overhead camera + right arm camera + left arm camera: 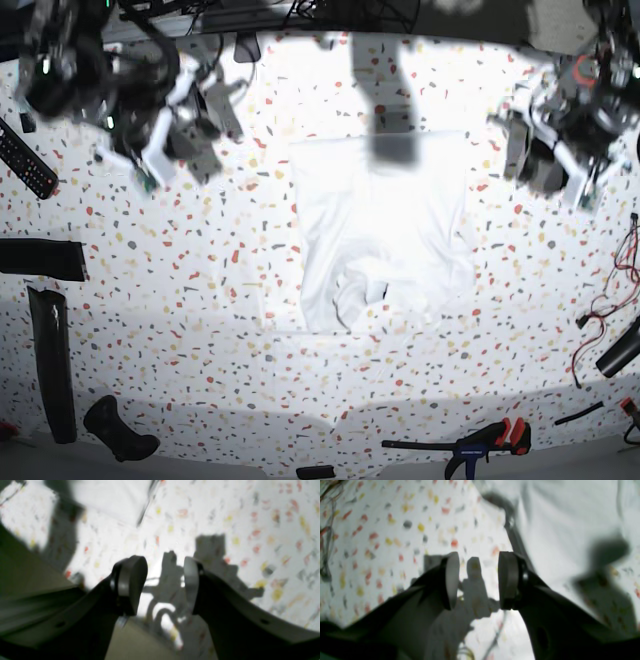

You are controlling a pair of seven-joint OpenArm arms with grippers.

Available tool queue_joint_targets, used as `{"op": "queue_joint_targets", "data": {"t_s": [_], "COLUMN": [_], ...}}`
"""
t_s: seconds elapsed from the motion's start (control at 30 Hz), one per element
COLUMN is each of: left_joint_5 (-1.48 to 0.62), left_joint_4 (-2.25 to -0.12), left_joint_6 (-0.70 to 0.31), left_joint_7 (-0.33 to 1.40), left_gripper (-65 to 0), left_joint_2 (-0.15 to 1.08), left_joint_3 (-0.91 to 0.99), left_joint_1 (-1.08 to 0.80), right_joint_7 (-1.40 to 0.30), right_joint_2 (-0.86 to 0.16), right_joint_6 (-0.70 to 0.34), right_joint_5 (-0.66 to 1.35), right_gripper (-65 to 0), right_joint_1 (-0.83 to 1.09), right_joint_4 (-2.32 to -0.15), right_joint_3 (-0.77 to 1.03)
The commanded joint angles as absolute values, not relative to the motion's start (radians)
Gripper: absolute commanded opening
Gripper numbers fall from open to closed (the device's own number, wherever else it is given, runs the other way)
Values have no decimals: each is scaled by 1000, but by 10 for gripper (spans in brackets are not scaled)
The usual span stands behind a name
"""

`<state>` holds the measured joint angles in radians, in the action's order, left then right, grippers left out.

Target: Fold the T-shirt properly

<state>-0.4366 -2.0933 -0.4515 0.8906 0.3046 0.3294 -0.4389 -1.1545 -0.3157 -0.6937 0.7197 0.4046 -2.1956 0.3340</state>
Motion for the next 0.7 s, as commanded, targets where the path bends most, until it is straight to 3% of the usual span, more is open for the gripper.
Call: {"op": "queue_joint_targets", "data": {"t_s": [0.0, 0.1, 0.33, 0.6, 0.67], "left_joint_5": [-439, -440, -440, -450, -474], "left_joint_4": [-2142, -2229, -2294, -2260, -2195], "left_joint_6": [-444, -408, -381, -382, -387], "left_joint_7": [871, 891, 922, 926, 913], "left_gripper": [-401, -401, -400, -400, -400], "left_joint_2": [316, 316, 297, 297, 300], "left_joint_3": [359, 426, 490, 489, 489], "left_joint_1": [-482, -627, -888, -1063, -1082], "right_joint_7": [-1139, -1139, -1139, -1103, -1046], "right_joint_2": [-326, -326, -284, -194, -194], "right_joint_6": [-698, -698, -698, -698, -698], "right_joint_5": [738, 738, 767, 754, 653], "right_gripper": [-369, -368, -369, -368, -369], "right_joint_1": [456, 622, 918, 1072, 1088], "right_joint_4": [-2249, -2348, -2356, -2355, -2285], "right_joint_3": [356, 411, 480, 471, 448]}}
